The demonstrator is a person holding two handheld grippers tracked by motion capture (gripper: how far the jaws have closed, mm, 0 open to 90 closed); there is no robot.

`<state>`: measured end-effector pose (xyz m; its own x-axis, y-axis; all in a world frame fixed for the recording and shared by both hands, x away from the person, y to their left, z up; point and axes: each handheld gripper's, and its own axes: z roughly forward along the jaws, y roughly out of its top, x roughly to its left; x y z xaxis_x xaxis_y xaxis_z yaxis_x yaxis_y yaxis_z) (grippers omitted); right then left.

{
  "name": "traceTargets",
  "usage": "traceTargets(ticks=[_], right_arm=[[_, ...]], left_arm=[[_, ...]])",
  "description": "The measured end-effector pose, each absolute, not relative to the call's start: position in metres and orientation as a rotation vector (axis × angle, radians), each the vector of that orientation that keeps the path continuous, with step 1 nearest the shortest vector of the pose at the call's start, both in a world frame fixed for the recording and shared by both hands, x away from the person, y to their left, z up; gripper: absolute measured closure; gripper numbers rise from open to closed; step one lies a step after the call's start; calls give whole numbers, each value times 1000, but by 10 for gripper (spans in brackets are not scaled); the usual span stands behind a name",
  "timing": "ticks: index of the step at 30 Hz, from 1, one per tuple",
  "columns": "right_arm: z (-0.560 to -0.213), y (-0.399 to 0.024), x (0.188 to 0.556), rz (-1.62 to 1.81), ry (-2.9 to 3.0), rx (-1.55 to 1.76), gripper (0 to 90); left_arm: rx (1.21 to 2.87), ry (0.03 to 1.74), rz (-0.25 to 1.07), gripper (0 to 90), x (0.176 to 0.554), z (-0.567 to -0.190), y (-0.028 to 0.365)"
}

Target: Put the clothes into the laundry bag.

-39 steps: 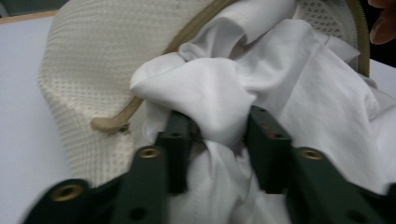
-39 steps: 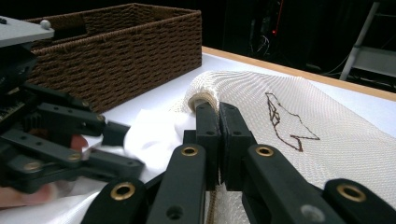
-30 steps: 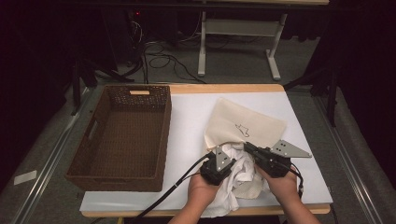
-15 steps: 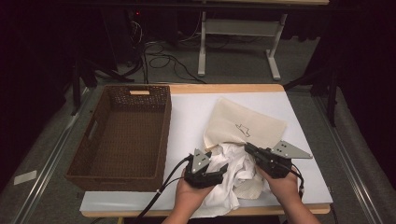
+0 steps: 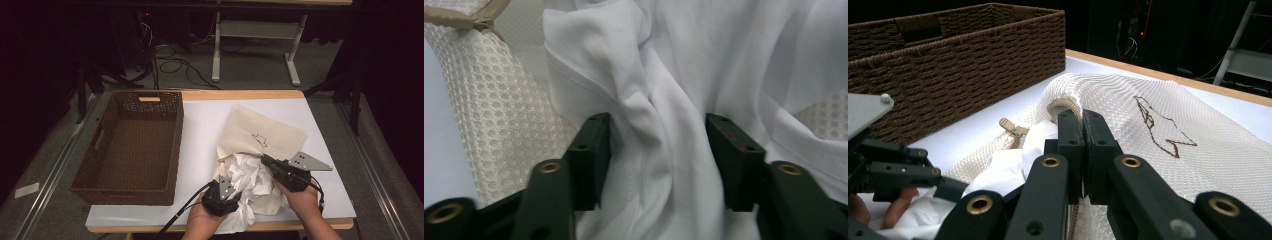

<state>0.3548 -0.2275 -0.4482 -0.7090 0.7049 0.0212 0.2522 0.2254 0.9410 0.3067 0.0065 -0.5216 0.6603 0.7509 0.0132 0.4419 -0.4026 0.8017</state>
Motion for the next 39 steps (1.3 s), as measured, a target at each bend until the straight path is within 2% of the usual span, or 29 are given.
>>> traceTargets(ticks=[3, 8, 15, 27, 35, 37, 39], right_arm=[[-448, -227, 354, 1483, 2094, 876, 894], [-448, -227, 354, 1491, 2092, 878, 894], [-448, -223, 354, 1498, 2100, 873, 893], [-449, -223, 354, 1507, 2099, 894, 894], [-444, -224, 352, 1537, 2084, 884, 894], [-444, -226, 352, 1535, 2082, 885, 894], [-445, -227, 355, 1534, 2082, 889, 894]], left_arm=[[2036, 920, 468, 729, 306, -521, 10], [1957, 945, 417, 797, 307, -511, 20], [1850, 940, 427, 803, 309, -486, 30], [1829, 936, 450, 799, 322, -483, 1], [1817, 976, 488, 789, 348, -482, -7], [1805, 975, 484, 765, 353, -483, -9], [1806, 966, 487, 691, 352, -483, -10]])
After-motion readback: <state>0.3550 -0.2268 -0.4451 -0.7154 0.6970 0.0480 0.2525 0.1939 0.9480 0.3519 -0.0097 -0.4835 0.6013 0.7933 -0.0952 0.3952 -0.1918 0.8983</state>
